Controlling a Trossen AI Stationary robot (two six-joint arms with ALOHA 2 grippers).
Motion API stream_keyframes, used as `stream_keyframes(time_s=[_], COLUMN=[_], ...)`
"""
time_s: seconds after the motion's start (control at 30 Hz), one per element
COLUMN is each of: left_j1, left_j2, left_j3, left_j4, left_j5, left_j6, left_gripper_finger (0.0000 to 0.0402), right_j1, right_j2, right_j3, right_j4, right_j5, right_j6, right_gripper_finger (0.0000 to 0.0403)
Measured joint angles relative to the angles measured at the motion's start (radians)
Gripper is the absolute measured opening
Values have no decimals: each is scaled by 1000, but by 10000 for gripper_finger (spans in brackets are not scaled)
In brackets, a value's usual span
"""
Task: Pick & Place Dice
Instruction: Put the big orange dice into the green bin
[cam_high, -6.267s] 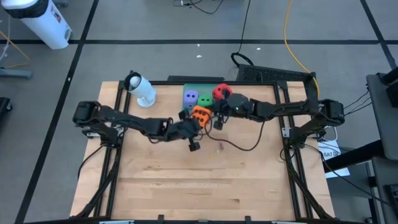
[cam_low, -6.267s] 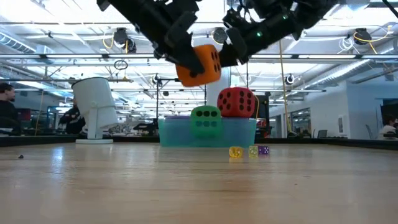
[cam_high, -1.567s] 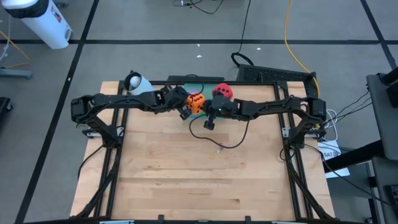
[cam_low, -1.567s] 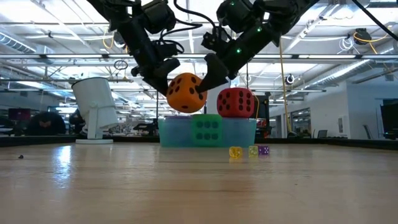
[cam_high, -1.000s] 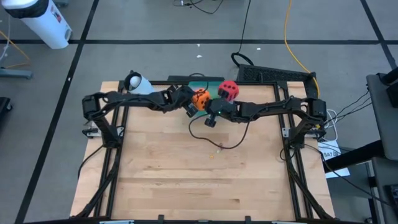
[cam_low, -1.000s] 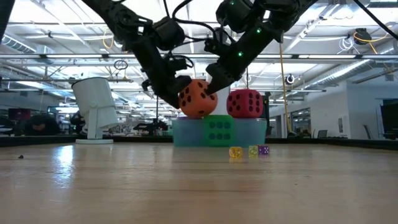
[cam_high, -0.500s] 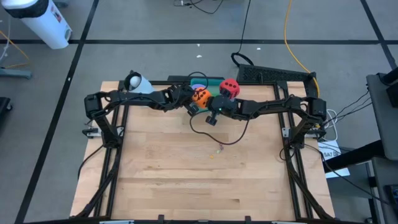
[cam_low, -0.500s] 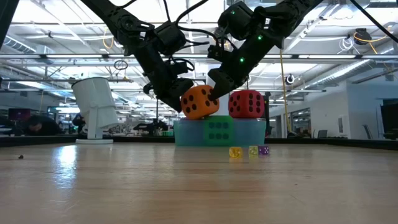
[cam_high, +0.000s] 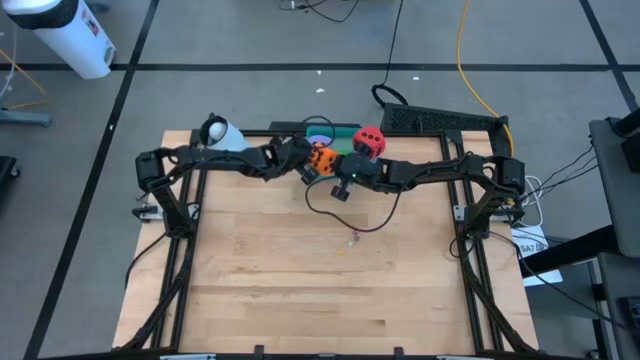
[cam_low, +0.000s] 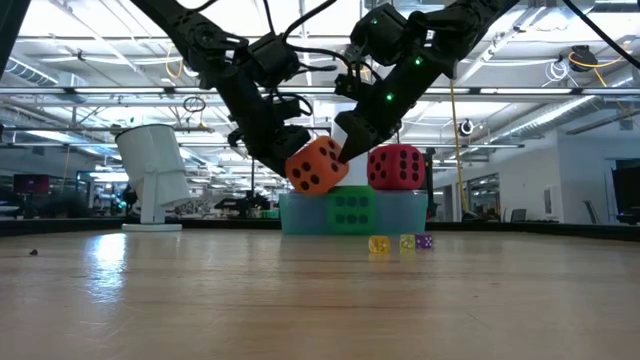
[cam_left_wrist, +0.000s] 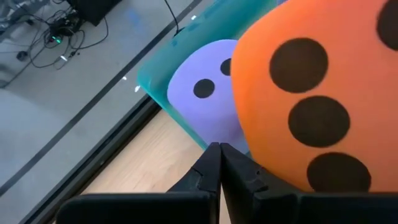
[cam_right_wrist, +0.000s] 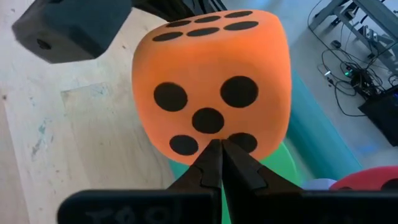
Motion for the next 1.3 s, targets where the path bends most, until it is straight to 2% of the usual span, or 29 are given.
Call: stream_keyframes(time_s=[0.3, 0.43, 0.6, 0.73, 0.8, 1.03, 1.17, 1.3], left_j1=[-30, -44, -91, -137, -141, -91, -70, -43], left_j2=[-10, -18, -20, -21, -21, -21, -21, -21], left_j3=[-1, 1, 30, 55, 58, 63, 63, 63], left_j4=[-25, -17, -21, -22, -26, -57, -111, -153], left_j5=[0, 0, -15, -114, -127, -40, -11, 59], left_j6=[-6, -8, -41, -36, -29, -41, -42, -69], left_gripper_finger=[7, 17, 6, 5, 9, 7, 4, 8], right_j1=[16, 27, 24, 18, 19, 19, 18, -21], right_j2=[0, 0, 0, 0, 0, 0, -15, -67], right_j3=[0, 0, -1, -1, -1, -1, -1, -1], right_j4=[1, 0, -40, -60, -62, -65, -123, -179], right_j5=[9, 86, 119, 97, 91, 77, 62, -47], right_j6=[16, 28, 58, 69, 69, 54, 47, 89], right_gripper_finger=[0, 0, 0, 0, 0, 0, 0, 0])
